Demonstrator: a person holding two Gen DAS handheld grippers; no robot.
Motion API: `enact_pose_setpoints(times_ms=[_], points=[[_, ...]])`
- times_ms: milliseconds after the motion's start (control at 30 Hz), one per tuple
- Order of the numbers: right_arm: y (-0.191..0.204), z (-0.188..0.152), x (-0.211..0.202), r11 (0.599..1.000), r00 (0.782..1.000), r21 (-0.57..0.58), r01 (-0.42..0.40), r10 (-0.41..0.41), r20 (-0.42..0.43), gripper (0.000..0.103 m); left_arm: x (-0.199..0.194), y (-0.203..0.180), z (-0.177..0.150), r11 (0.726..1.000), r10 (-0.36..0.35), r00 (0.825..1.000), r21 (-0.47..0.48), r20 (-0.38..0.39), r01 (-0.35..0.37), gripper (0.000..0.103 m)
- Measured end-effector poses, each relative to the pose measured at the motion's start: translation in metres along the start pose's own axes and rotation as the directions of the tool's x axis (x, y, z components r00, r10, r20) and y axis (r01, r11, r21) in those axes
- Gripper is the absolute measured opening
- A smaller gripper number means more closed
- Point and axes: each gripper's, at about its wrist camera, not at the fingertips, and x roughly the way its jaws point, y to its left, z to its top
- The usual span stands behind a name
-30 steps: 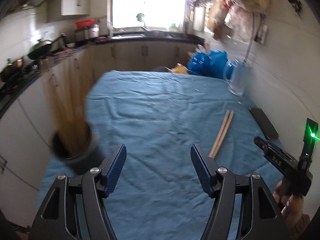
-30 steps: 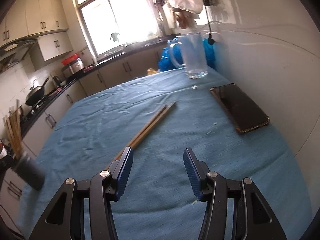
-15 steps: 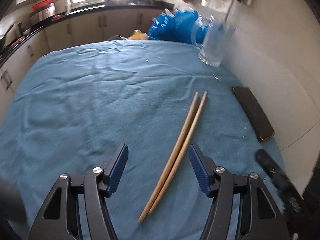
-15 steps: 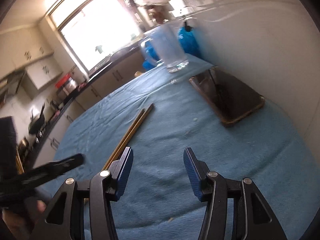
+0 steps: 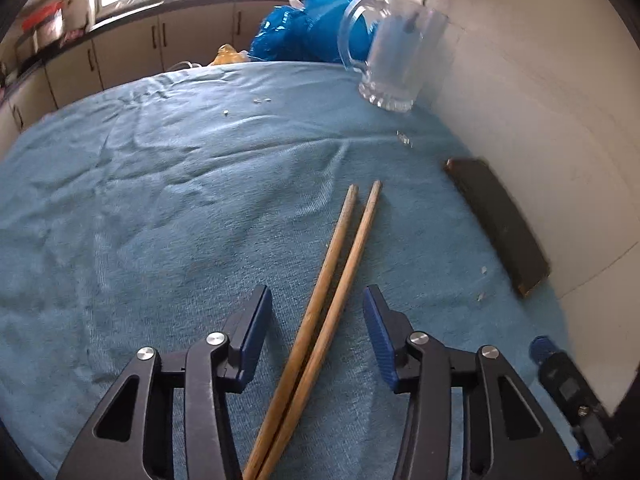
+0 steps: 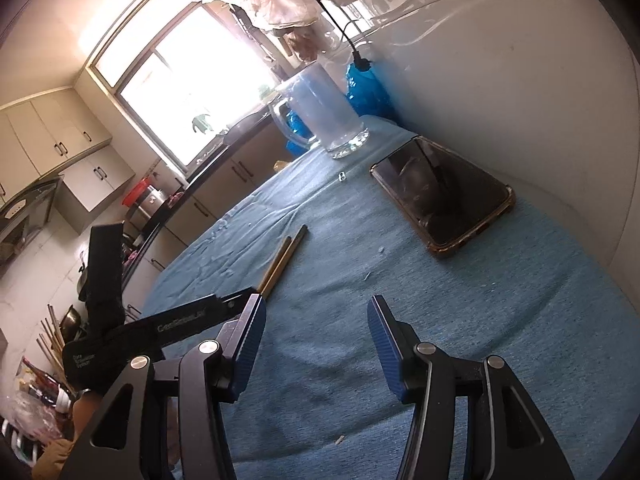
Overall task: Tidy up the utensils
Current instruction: 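Move both open grippers toward the last two chopsticks on the towel, then close the left gripper on one wooden chopstick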
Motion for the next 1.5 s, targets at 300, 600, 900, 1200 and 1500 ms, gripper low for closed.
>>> enact_pose_setpoints(times_ms=[300, 600, 900, 1200, 1500], points=[[0.0, -0.001, 0.004, 1.0, 1.0, 0.005, -0.006, 0.006, -0.02, 0.058, 0.0, 0.009, 0.001, 1.0, 0.01, 1.0, -0.023, 0.007, -0.01, 0.015], [-0.001, -0.003, 0.011, 1.0, 0.998, 0.0, 0.017, -0.017, -0.058, 0.059, -0.03, 0.049, -0.031, 0.965, 0.011, 1.0, -0.262, -0.026, -0.018, 0.014], [0.004, -0.006, 0.017, 0.999, 0.996, -0.027, 0.026, -0.028, -0.083, 0.06, -0.063, 0.055, -0.069, 0.96, -0.117, 0.993, -0.257, 0.003, 0.114, 0.014], [0.007, -0.008, 0.02, 0.997, 0.996, -0.057, 0.042, -0.047, -0.082, 0.06, -0.05, 0.031, -0.061, 0.998, 0.005, 1.0, -0.055, 0.005, -0.005, 0.015], [0.006, -0.009, 0.022, 0.998, 0.995, -0.056, 0.04, -0.045, -0.094, 0.06, -0.05, 0.036, -0.061, 0.999, -0.012, 0.999, -0.037, 0.035, 0.013, 0.016]])
